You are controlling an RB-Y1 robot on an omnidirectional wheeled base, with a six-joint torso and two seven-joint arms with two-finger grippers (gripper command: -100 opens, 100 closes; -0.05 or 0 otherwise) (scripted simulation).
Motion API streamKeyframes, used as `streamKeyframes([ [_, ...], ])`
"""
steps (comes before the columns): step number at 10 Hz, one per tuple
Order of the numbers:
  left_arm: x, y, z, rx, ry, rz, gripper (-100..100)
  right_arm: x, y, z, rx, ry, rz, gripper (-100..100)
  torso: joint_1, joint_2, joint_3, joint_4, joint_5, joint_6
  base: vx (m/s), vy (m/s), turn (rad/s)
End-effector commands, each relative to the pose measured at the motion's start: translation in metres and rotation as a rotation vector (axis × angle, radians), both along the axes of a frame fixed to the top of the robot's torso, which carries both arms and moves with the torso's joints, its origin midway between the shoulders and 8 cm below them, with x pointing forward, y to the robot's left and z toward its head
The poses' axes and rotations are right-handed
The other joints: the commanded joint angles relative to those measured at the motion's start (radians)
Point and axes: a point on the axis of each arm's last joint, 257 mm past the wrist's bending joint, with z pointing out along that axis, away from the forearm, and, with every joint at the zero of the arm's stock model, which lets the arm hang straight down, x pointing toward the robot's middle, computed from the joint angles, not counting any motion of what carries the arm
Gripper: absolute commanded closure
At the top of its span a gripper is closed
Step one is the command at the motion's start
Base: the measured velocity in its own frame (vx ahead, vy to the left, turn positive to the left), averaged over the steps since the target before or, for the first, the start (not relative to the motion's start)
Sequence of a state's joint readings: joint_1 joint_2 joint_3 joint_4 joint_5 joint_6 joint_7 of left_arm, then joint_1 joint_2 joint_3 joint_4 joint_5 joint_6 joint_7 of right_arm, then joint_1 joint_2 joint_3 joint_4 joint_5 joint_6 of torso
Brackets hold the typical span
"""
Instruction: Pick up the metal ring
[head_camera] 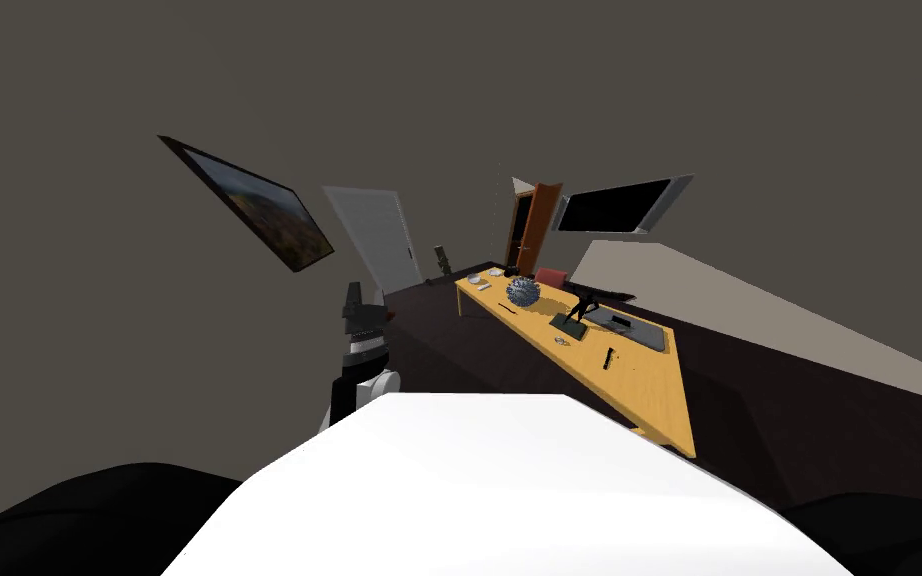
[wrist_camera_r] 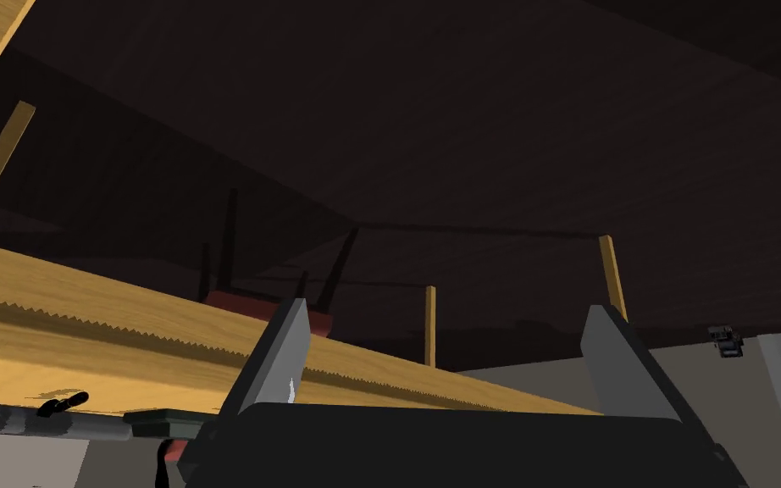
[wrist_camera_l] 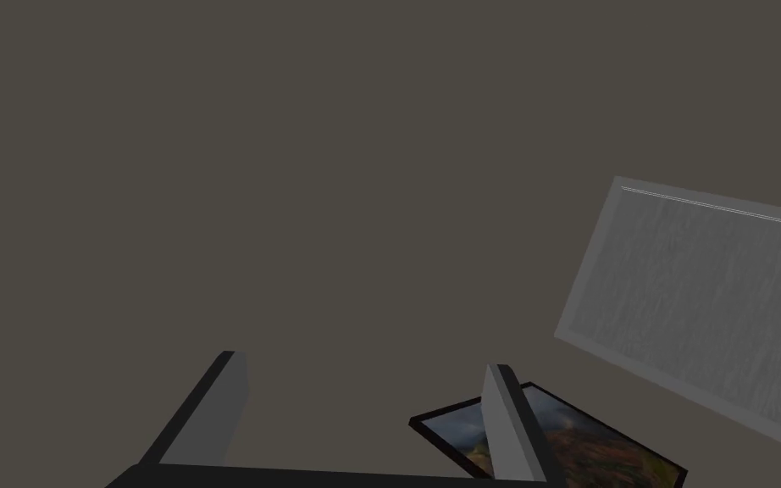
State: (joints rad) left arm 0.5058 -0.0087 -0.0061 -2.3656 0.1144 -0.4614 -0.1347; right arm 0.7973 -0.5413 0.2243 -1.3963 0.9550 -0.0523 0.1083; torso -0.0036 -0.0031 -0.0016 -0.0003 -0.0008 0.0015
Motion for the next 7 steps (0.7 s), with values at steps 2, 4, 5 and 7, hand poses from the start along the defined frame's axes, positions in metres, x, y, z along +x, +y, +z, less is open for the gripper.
streamKeyframes([
  [2,0.0,0.0,0.0,0.0,0.0,0.0,0,-0.034,-0.02,-0.012,-0.069,0.078,0.04,-100,0.001,0.001,0.001,0.0,0.0,0.0,0.01,0.006,0.143],
  [4,0.0,0.0,0.0,0.0,0.0,0.0,0,-0.069,-0.042,-0.02,-0.137,0.158,0.071,-100,-0.001,-0.002,-0.001,0.0,0.0,-0.001,0.059,-0.012,0.37],
  [5,0.0,0.0,0.0,0.0,0.0,0.0,0,-0.069,-0.042,-0.02,-0.137,0.158,0.071,-100,-0.001,-0.002,-0.001,0.0,0.0,-0.001,0.03,-0.016,0.056],
  [7,0.0,0.0,0.0,0.0,0.0,0.0,0,-0.117,-0.076,-0.022,-0.25,0.273,0.141,-100,0.0,-0.002,-0.001,0.0,0.0,-0.001,0.066,-0.011,0.394],
])
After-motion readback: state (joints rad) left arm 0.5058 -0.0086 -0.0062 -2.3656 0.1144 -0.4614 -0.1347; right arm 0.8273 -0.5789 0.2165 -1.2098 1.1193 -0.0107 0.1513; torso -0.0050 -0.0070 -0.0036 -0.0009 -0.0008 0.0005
